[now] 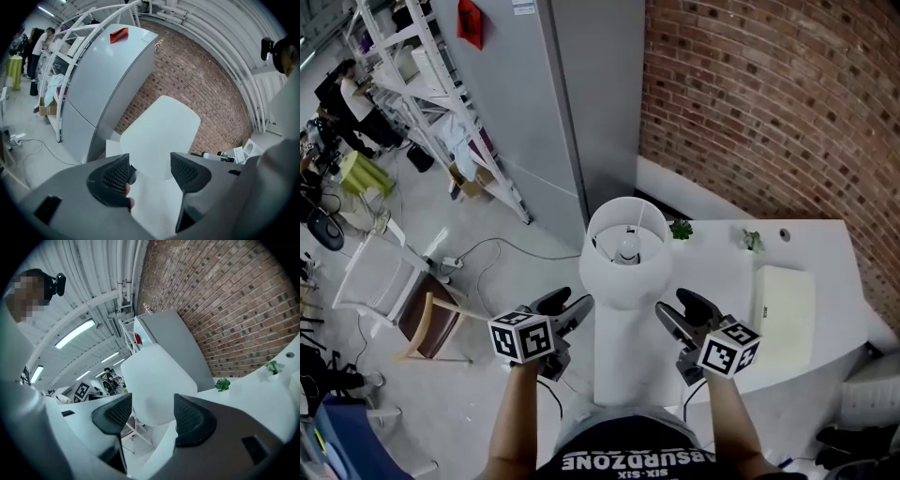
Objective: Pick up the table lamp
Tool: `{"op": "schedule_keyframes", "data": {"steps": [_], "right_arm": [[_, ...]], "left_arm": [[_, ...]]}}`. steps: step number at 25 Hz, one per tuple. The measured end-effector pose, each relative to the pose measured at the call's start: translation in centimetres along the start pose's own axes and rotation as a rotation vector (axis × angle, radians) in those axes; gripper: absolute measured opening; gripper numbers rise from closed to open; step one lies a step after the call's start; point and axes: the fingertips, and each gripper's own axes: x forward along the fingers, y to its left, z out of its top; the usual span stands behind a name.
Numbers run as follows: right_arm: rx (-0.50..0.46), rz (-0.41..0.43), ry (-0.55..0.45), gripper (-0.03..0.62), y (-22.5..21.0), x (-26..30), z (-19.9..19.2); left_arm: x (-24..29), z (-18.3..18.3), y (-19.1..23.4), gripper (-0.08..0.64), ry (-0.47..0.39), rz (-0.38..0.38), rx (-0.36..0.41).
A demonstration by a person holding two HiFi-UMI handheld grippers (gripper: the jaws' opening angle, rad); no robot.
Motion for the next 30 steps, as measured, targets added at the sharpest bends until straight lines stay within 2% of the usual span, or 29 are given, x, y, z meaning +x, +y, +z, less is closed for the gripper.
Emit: {"op": "schedule_keyframes", "data": {"steps": [5, 11, 15, 19, 22, 26, 30], "right_arm": [[0.060, 0.016, 0.019, 0.252, -1.6, 0.6, -0.4], [0.126, 0.018, 0.034, 0.252, -3.6, 1.2, -0.8], [0.173, 0.033, 0.048, 0.252, -4.8, 1.6, -1.4], [0.229, 0.080, 0.045, 0.252, -5.3, 2.2, -1.6], [0.245, 0.089, 0.062, 0.252, -5.7, 2.7, -1.8], [0.295, 0.101, 0.065, 0.253, -6.4, 3.1, -2.1], [0.396, 0.183, 0.034, 0.253, -6.3, 3.6, -2.6]], "left_arm": [[1.1, -0.4, 1.1, 0.258, 0.033, -0.038, -0.048], [2.6, -1.4, 2.1, 0.258, 0.113, -0.104, -0.098], [3.2, -1.6, 3.1, 0.258, 0.107, -0.133, -0.168], [3.5, -1.7, 3.1, 0.258, 0.107, -0.212, -0.233], [3.6, -1.8, 3.3, 0.258, 0.074, -0.279, -0.317], [3.9, -1.4, 2.9, 0.258, 0.008, -0.390, -0.500], [4.3, -0.8, 2.6, 0.258, -0.048, -0.471, -0.584]]}}
